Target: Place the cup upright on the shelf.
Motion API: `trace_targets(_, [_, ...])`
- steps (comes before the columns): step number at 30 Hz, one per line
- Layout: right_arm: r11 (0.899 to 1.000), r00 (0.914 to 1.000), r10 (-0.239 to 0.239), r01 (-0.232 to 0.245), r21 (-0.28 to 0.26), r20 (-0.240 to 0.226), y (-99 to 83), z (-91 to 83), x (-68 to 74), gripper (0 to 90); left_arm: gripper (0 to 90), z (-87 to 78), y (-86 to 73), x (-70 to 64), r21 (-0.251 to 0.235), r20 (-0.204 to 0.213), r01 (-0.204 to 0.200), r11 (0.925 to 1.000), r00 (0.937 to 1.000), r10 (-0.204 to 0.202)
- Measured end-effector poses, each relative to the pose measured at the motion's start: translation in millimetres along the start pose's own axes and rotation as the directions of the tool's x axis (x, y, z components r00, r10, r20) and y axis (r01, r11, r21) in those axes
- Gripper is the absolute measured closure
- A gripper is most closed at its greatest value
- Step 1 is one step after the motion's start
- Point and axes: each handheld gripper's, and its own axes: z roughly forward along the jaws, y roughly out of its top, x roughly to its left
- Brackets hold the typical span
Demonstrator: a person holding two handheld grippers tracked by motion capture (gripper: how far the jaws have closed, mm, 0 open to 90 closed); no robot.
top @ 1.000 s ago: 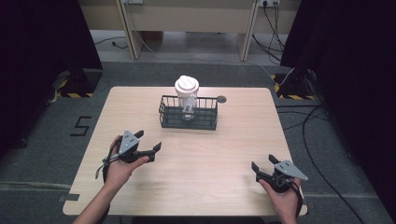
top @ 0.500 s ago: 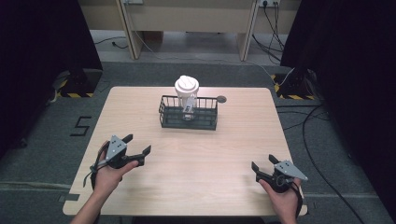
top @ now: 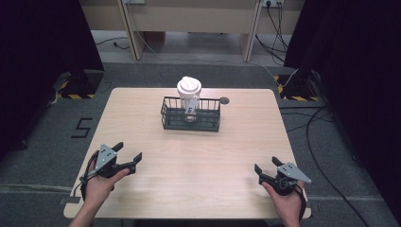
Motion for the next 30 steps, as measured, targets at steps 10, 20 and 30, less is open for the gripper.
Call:
trace_targets(10, [1.000,1.0000,-0.002,0.002,0.000,0.000,0.0,0.1,0.3,21.8,14.8,-14.3,-12.7,15.5,0.007,-0.039,0.002,1.0000,0.9992,-0.001])
trace_targets(20, [1.000,1.0000,-0.002,0.002,-0.001,0.001,0.0,0.1,0.4,21.8,15.0,-28.9,-25.0,34.7,0.001,-0.099,0.040,0.9992,0.9943,-0.040])
trace_targets(30, [1.000,1.0000,-0.008,0.008,0.004,0.005,0.1,0.4,1.5,21.8,15.1,-40.5,-38.7,50.4,-0.003,-0.153,0.082,0.9967,0.9849,-0.081])
